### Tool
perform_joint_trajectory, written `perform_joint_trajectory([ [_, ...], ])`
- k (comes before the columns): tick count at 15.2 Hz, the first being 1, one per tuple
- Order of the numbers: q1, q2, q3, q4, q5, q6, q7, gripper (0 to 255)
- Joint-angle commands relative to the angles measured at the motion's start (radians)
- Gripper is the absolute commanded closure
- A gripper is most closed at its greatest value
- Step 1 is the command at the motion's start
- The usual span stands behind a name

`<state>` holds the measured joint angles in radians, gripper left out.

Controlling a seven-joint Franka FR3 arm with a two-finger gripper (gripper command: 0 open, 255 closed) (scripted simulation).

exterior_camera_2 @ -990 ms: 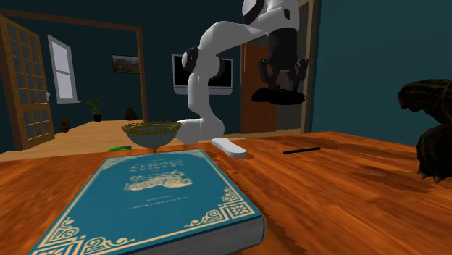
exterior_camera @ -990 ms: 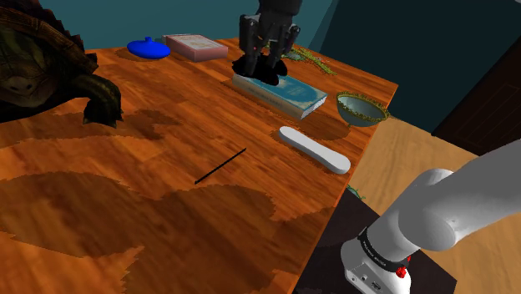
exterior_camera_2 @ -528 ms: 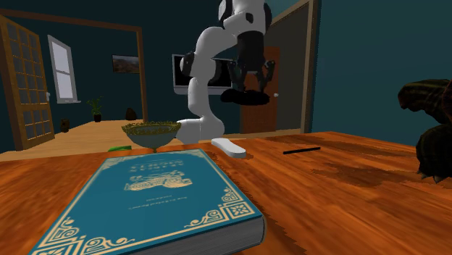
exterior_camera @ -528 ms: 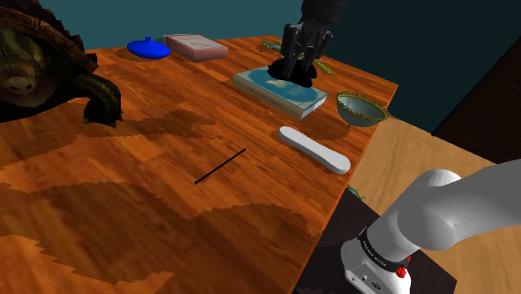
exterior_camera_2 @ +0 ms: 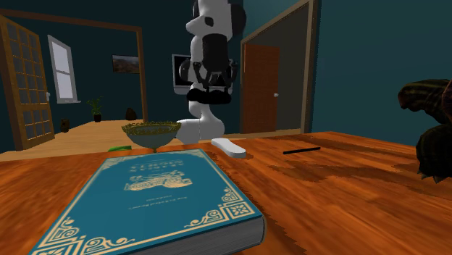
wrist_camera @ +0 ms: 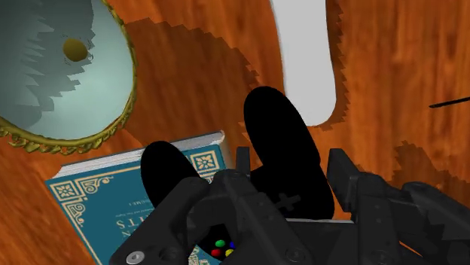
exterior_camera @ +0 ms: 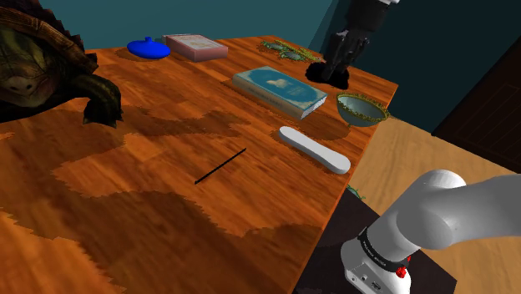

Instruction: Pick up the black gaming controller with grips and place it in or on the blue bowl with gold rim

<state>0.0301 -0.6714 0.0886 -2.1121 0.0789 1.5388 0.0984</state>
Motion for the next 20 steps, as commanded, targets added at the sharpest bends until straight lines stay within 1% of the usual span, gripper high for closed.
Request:
perform_joint_trajectory([
  [1, -0.009, -0.038, -0.041, -0.025, -0.019, -0.015, -0.046, 255],
  [8, -0.049, -0.126, -0.185, -0.070, -0.106, -0.062, -0.203, 255],
  [13, -0.077, -0.158, -0.292, -0.069, -0.179, -0.090, -0.318, 255],
  [14, -0.084, -0.162, -0.325, -0.064, -0.201, -0.097, -0.353, 255],
  [20, -0.092, -0.199, -0.332, -0.169, -0.211, -0.029, -0.352, 255],
])
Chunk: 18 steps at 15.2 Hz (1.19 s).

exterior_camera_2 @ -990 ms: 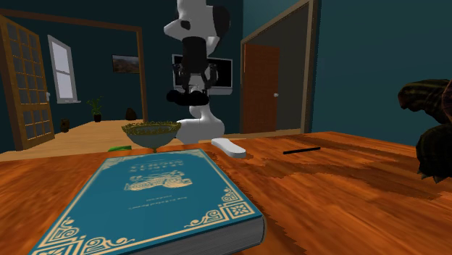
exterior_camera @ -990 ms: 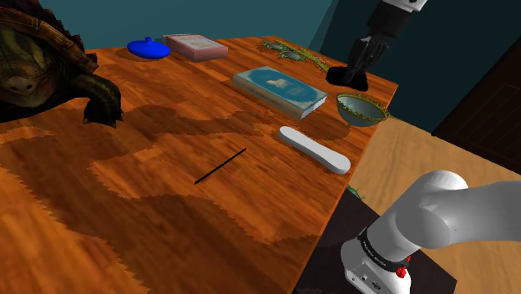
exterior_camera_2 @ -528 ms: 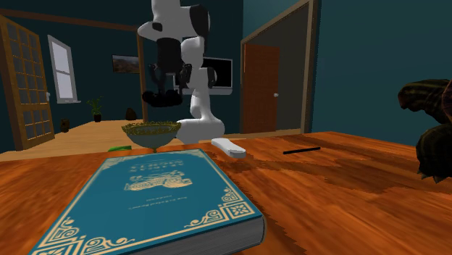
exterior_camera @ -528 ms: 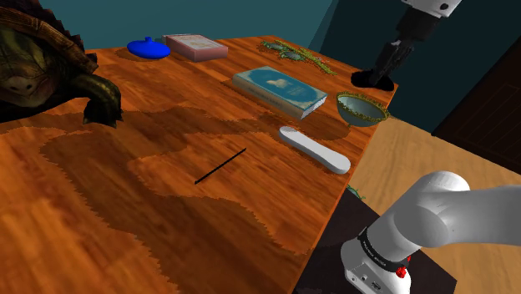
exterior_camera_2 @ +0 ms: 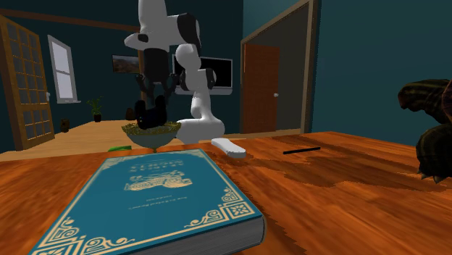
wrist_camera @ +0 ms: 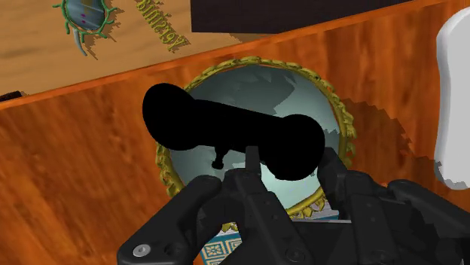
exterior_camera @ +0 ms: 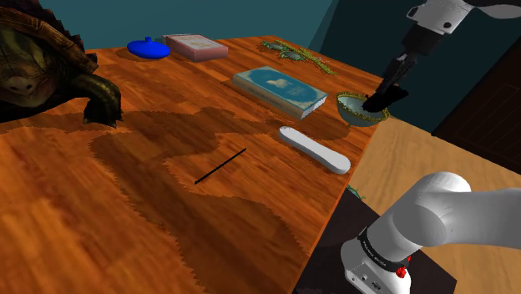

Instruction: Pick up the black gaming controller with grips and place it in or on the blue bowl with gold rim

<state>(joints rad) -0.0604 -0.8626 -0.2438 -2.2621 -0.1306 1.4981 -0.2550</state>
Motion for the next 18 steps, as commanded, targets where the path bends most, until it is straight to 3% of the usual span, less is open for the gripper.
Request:
perform_joint_trajectory([
  [1, -0.002, -0.013, -0.001, -0.035, -0.003, 0.023, 0.001, 255],
  [8, -0.011, -0.047, -0.012, -0.146, -0.016, 0.100, 0.002, 255],
  [16, -0.011, -0.047, -0.012, -0.146, -0.016, 0.100, 0.002, 255],
  [17, -0.011, -0.047, -0.012, -0.146, -0.016, 0.100, 0.002, 0],
  [18, -0.011, -0.046, -0.012, -0.146, -0.016, 0.100, 0.002, 0],
])
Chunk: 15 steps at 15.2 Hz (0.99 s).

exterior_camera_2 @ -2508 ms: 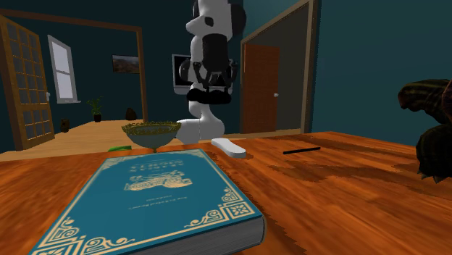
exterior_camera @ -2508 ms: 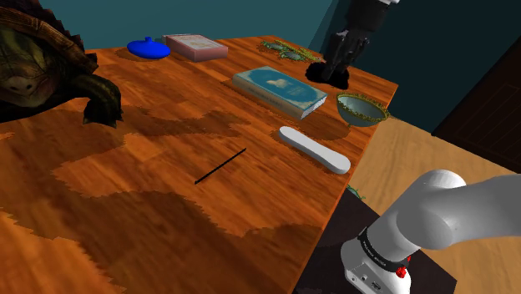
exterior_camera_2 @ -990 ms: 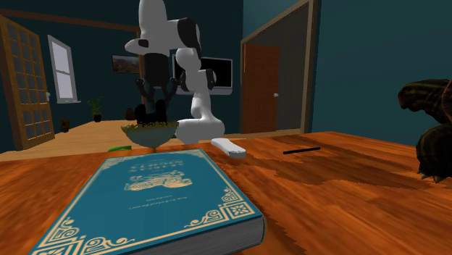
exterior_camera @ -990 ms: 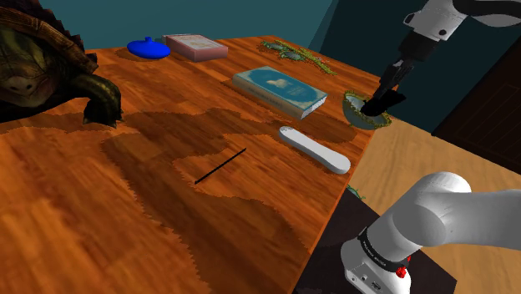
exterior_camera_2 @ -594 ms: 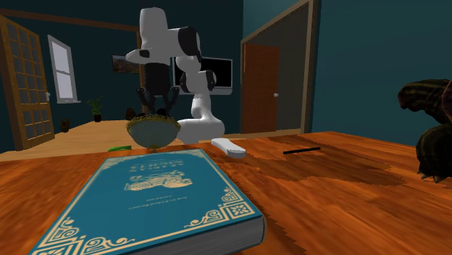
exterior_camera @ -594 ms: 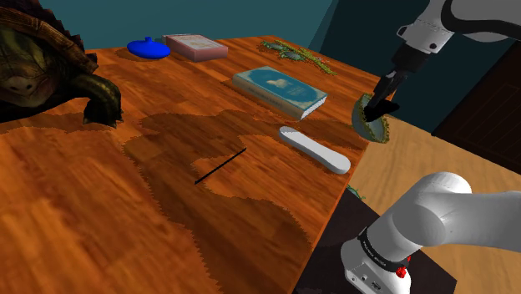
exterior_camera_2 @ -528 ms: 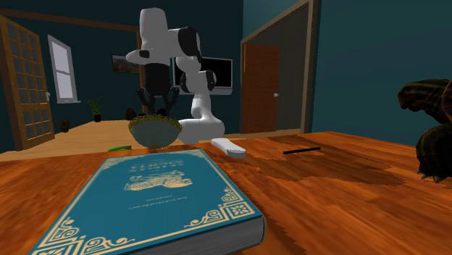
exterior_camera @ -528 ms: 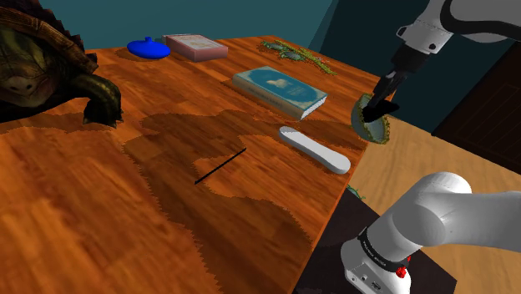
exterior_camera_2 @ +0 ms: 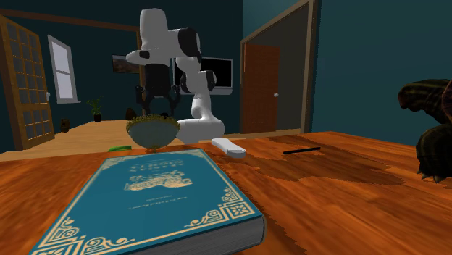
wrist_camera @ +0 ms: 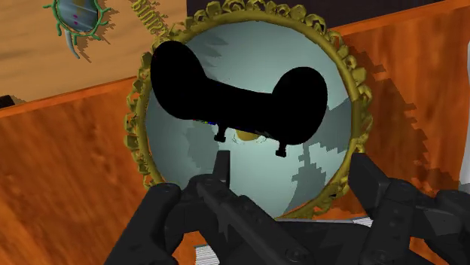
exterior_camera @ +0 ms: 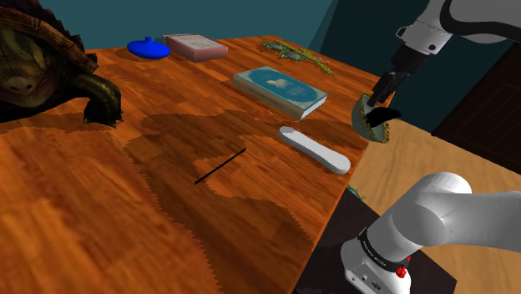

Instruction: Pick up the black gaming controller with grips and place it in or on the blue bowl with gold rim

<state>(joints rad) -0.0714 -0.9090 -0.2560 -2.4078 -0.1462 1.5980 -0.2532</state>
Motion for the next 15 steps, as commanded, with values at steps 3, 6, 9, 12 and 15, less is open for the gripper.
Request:
perform_joint_trajectory([
  [3, 0.000, 0.000, 0.000, 0.000, 0.000, 0.000, 0.000, 0],
  [6, 0.004, 0.018, 0.007, 0.078, 0.007, -0.060, -0.003, 0],
  [9, 0.008, 0.037, 0.012, 0.151, 0.014, -0.113, -0.006, 0],
  [12, 0.008, 0.037, 0.012, 0.151, 0.014, -0.113, -0.006, 0],
  [15, 0.008, 0.037, 0.012, 0.151, 0.014, -0.113, -0.006, 0],
])
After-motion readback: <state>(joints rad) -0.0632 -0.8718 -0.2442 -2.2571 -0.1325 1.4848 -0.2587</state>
